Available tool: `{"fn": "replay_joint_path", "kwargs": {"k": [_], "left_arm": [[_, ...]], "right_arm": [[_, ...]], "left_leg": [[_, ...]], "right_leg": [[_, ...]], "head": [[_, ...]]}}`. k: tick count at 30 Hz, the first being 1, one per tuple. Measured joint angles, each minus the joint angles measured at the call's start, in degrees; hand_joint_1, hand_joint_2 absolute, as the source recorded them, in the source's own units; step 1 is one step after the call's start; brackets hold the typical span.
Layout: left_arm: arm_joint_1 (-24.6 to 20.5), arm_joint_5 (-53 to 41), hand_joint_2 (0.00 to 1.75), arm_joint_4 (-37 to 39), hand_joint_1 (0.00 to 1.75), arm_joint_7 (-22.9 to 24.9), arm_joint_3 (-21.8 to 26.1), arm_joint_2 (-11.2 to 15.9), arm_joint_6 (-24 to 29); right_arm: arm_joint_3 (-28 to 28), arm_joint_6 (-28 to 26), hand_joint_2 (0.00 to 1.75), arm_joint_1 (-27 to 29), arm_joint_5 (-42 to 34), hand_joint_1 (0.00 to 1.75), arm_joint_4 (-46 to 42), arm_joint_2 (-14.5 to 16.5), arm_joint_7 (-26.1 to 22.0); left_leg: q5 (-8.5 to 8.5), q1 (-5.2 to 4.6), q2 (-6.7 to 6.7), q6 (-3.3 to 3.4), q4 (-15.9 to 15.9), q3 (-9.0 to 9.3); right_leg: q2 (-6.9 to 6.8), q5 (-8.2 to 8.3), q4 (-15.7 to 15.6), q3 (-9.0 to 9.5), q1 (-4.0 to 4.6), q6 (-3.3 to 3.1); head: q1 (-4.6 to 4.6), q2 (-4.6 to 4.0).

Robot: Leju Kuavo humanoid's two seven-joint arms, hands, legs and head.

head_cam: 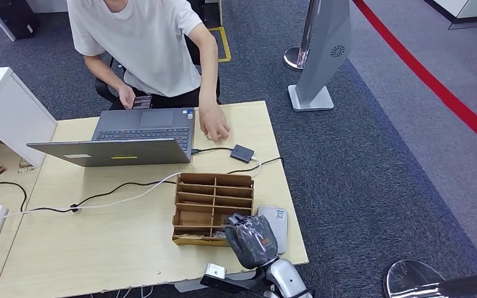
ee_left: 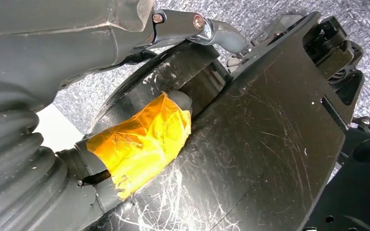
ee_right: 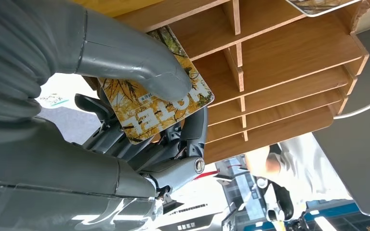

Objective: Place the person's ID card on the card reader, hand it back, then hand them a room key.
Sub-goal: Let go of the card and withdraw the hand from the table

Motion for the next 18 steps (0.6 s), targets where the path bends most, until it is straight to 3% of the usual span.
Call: {"fn": "replay_joint_path", "kwargs": {"k": [11, 12, 15, 18], "left_arm": [[-0.07, -0.07, 1.75, 0.0, 0.0, 0.9, 0.0, 0.13, -0.23], [-0.08, -0.5, 1.75, 0.0, 0.0, 0.93, 0.0, 0.22, -0.37], [-0.34, -4.2, 1.75, 0.0, 0.0, 1.23, -0.02, 0.63, -1.39], [-0.51, -5.53, 1.75, 0.0, 0.0, 1.4, -0.02, 0.8, -1.92]], "right_arm": [[0.79, -0.03, 1.75, 0.03, -4.32, 1.75, -1.82, -0.29, 1.71], [2.14, -0.05, 1.75, -0.48, -4.58, 1.75, -3.75, -1.33, 4.46], [8.82, 0.23, 1.75, -8.45, -6.11, 1.75, -11.37, -9.7, 16.99], [11.98, 1.93, 1.75, -14.98, -8.64, 1.75, -12.74, -14.24, 20.63]], "left_leg": [[0.0, 0.0, 0.05, 0.0, 0.0, 0.0], [0.0, 0.01, 0.08, 0.0, 0.0, 0.0], [0.03, 0.01, 0.29, 0.03, 0.06, 0.02], [0.07, 0.02, 0.37, 0.04, 0.1, 0.03]], "right_leg": [[0.03, 0.0, 0.0, 0.0, 0.0, 0.0], [0.05, 0.01, 0.0, 0.0, 0.0, 0.0], [0.24, 0.12, 0.01, 0.01, 0.0, 0.04], [0.3, 0.19, 0.02, -0.02, 0.01, 0.05]], "head": [[0.01, 0.0], [0.02, 0.0], [0.02, 0.0], [0.01, 0.0]]}}
